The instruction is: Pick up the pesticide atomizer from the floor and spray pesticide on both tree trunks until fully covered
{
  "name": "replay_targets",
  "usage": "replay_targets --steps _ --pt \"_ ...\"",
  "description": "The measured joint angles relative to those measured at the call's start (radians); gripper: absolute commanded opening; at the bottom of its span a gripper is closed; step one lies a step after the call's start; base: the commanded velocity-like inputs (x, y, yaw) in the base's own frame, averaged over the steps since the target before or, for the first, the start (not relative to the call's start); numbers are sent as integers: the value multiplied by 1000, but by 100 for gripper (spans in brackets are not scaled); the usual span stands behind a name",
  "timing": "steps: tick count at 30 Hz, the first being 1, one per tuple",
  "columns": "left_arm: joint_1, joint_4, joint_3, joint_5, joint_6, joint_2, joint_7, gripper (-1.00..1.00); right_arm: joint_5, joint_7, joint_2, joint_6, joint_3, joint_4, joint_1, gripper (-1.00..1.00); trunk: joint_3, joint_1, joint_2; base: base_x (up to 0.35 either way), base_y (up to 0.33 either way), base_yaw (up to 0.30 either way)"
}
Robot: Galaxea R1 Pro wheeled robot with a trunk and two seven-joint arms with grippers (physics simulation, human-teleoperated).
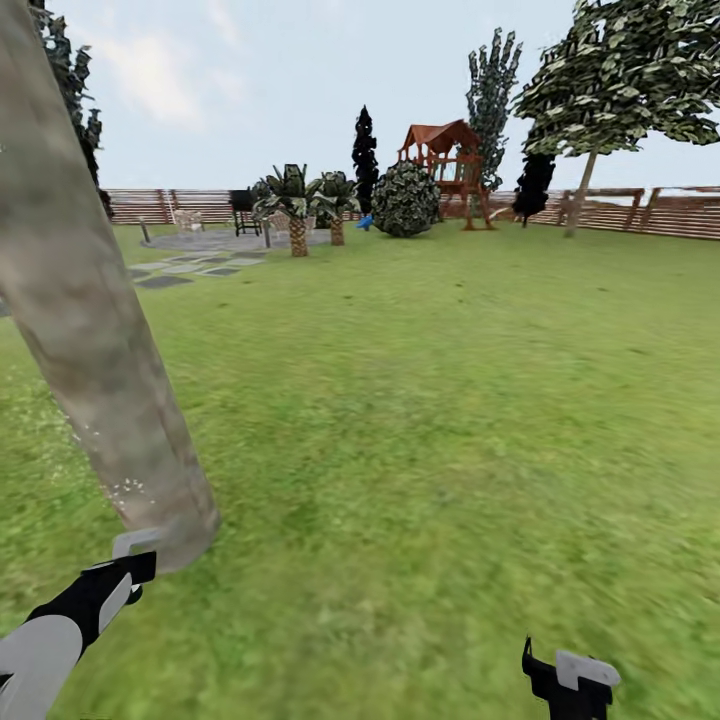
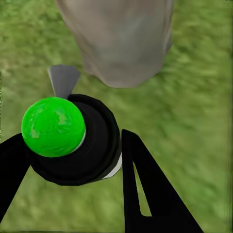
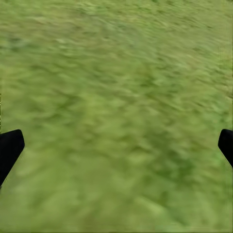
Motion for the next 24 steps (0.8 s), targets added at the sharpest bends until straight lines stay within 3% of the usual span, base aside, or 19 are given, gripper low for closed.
replay_targets --steps 8,16,24 --pt "0 0 0 0 1 0 0 -100 0 0 0 0 0 0 0 100 0 0 0 152 -244 271" --pt "0 0 0 0 2 0 0 -100 0 0 0 0 0 0 0 100 0 0 0 147 -244 53" --pt "0 2 0 1 1 -1 0 -100 0 0 0 0 0 1 0 100 0 0 0 147 -244 253"
